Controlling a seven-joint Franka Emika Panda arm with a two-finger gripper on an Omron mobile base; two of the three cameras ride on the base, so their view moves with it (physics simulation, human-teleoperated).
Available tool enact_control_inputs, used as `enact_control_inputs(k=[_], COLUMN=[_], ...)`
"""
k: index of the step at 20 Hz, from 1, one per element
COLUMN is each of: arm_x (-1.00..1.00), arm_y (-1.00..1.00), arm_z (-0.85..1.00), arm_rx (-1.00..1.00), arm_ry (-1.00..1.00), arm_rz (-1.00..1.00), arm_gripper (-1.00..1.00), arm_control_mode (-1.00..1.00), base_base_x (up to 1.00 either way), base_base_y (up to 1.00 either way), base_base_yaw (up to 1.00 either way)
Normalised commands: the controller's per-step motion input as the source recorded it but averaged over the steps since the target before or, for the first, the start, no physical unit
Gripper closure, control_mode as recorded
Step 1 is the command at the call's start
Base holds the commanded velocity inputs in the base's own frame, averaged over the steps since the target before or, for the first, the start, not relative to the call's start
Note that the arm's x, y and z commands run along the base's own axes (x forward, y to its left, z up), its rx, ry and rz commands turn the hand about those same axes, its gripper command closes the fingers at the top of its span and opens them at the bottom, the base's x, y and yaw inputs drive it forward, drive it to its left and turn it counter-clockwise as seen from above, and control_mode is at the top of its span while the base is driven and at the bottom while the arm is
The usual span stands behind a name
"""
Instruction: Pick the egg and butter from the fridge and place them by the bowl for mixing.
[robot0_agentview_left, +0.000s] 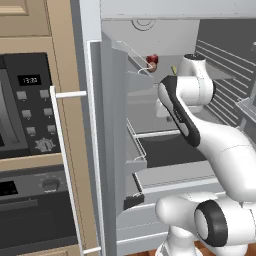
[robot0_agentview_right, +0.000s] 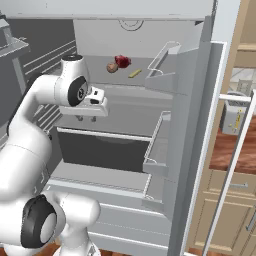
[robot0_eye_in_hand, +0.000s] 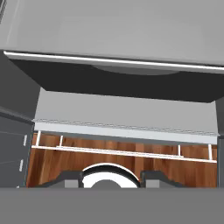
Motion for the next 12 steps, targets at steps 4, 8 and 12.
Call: enact_control_inputs(k=[4, 8, 12], arm_x=[-0.02, -0.17, -0.18], arm_y=[0.00, 0.00, 0.00], arm_z=[0.00, 0.00, 0.04], arm_rx=[0.00, 0.00, 0.00], arm_ry=[0.00, -0.17, -0.41], arm_rz=[0.00, 0.00, 0.00], arm_gripper=[-1.00, -1.00, -1.00], arm_control_mode=[-1.00, -1.00, -1.00], base_base_x=[0.00, 0.00, 0.00], base_base_y=[0.00, 0.00, 0.00], base_base_yaw=[0.00, 0.00, 0.00])
